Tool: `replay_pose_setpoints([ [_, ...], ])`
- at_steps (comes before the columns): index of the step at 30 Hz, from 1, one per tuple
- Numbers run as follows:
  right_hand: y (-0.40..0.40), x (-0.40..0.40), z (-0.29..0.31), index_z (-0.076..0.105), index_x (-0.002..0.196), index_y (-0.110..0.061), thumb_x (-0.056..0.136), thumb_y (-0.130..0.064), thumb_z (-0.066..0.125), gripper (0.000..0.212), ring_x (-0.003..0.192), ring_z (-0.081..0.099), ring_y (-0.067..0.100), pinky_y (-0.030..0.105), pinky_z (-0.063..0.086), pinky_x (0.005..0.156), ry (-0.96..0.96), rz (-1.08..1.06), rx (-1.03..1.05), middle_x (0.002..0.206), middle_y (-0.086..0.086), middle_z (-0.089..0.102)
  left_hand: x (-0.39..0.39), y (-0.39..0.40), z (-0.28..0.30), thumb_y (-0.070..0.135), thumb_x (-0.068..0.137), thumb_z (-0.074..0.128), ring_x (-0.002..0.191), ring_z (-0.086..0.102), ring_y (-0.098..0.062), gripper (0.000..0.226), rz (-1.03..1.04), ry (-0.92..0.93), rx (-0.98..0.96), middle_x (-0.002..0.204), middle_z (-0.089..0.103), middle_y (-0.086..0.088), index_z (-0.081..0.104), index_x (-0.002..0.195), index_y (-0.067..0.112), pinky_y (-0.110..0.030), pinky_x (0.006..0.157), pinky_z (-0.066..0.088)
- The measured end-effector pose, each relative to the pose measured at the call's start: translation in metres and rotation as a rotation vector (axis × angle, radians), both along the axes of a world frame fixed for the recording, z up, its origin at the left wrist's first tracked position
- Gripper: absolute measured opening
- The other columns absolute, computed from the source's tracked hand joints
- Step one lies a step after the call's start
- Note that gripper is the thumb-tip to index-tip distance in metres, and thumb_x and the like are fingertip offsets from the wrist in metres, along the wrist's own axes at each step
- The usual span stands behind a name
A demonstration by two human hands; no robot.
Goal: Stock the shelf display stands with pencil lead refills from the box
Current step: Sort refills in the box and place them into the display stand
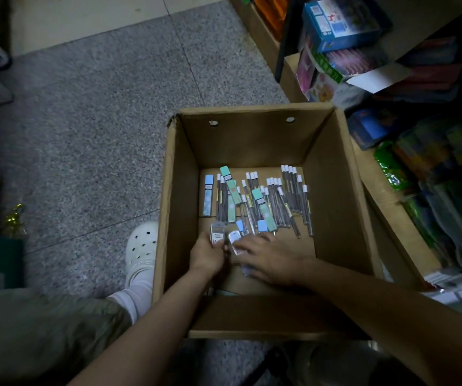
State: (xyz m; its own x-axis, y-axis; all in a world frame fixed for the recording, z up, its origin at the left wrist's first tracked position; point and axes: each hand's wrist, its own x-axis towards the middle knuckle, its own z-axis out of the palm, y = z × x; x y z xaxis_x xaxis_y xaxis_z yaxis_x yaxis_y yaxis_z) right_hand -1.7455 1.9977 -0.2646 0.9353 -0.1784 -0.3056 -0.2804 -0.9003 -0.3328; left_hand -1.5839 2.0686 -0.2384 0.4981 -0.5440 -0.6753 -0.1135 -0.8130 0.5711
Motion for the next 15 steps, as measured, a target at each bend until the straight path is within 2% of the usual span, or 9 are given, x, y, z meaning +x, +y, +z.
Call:
replay_pose_setpoints([
  [2, 0.002, 0.000, -0.015, 0.023, 0.147, -0.051, 0.101, -0.049, 0.034, 0.047, 0.149, 0.011, 0.034, 0.063, 0.001, 0.114, 0.086, 0.364, -0.168, 0.162, 0.007, 0.016, 0.005, 0.004, 0.002, 0.014, 0.098, 0.051, 0.108, 0.061, -0.032, 0.022, -0.003, -0.059, 0.027, 0.115, 0.065, -0.016, 0.053, 0.119, 0.007, -0.033, 0.092, 0.048],
  [4, 0.005, 0.008, -0.028, 0.017, 0.145, -0.059, 0.101, -0.057, 0.025, 0.045, 0.149, 0.003, 0.038, 0.068, -0.015, 0.106, 0.149, 0.504, -0.276, 0.163, 0.007, 0.013, 0.005, 0.005, 0.002, 0.013, 0.098, 0.051, 0.108, 0.060, -0.030, 0.020, -0.015, -0.087, 0.049, 0.116, 0.065, -0.016, 0.053, 0.117, 0.006, -0.029, 0.086, 0.044],
  [5, 0.006, 0.013, -0.031, 0.022, 0.143, -0.060, 0.100, -0.059, 0.025, 0.043, 0.149, 0.005, 0.038, 0.069, -0.016, 0.105, 0.159, 0.549, -0.310, 0.162, 0.006, 0.018, 0.005, 0.005, 0.002, 0.013, 0.098, 0.051, 0.108, 0.060, -0.031, 0.020, -0.015, -0.092, 0.061, 0.116, 0.064, -0.016, 0.053, 0.117, 0.005, -0.030, 0.086, 0.044],
  [7, 0.006, 0.020, -0.036, 0.036, 0.138, -0.060, 0.099, -0.058, 0.026, 0.040, 0.148, 0.016, 0.037, 0.072, -0.007, 0.106, 0.175, 0.602, -0.331, 0.157, 0.003, 0.031, 0.004, 0.008, 0.002, 0.013, 0.098, 0.051, 0.109, 0.059, -0.031, 0.021, -0.001, -0.092, 0.085, 0.117, 0.064, -0.016, 0.053, 0.118, 0.005, -0.032, 0.089, 0.045],
  [9, 0.004, 0.019, -0.037, 0.040, 0.135, -0.060, 0.097, -0.059, 0.019, 0.043, 0.147, 0.022, 0.037, 0.073, 0.000, 0.108, 0.175, 0.578, -0.325, 0.155, 0.002, 0.036, 0.003, 0.010, 0.002, 0.013, 0.098, 0.051, 0.109, 0.059, -0.031, 0.021, 0.022, -0.080, 0.100, 0.116, 0.064, -0.015, 0.054, 0.117, 0.007, -0.034, 0.090, 0.047],
  [10, 0.001, 0.017, -0.034, 0.039, 0.135, -0.061, 0.096, -0.061, 0.017, 0.045, 0.147, 0.021, 0.037, 0.074, 0.001, 0.108, 0.167, 0.545, -0.321, 0.156, 0.003, 0.034, 0.003, 0.010, 0.001, 0.013, 0.097, 0.052, 0.108, 0.060, -0.031, 0.020, 0.033, -0.074, 0.101, 0.116, 0.064, -0.015, 0.054, 0.116, 0.008, -0.035, 0.091, 0.048],
  [13, -0.011, 0.005, -0.030, 0.026, 0.142, -0.059, 0.095, -0.067, 0.015, 0.050, 0.149, 0.008, 0.039, 0.074, -0.010, 0.107, 0.212, 0.388, -0.339, 0.162, 0.006, 0.015, 0.003, 0.010, -0.001, 0.015, 0.097, 0.053, 0.107, 0.060, -0.032, 0.019, 0.042, -0.050, 0.107, 0.114, 0.065, -0.014, 0.054, 0.115, 0.011, -0.043, 0.095, 0.049],
  [15, -0.017, -0.001, -0.025, 0.018, 0.146, -0.057, 0.095, -0.068, 0.015, 0.052, 0.149, 0.006, 0.038, 0.073, -0.009, 0.108, 0.235, 0.235, -0.364, 0.164, 0.006, 0.006, 0.005, 0.011, -0.002, 0.017, 0.097, 0.051, 0.107, 0.061, -0.034, 0.020, 0.033, -0.031, 0.135, 0.114, 0.065, -0.015, 0.053, 0.116, 0.012, -0.046, 0.094, 0.051],
])
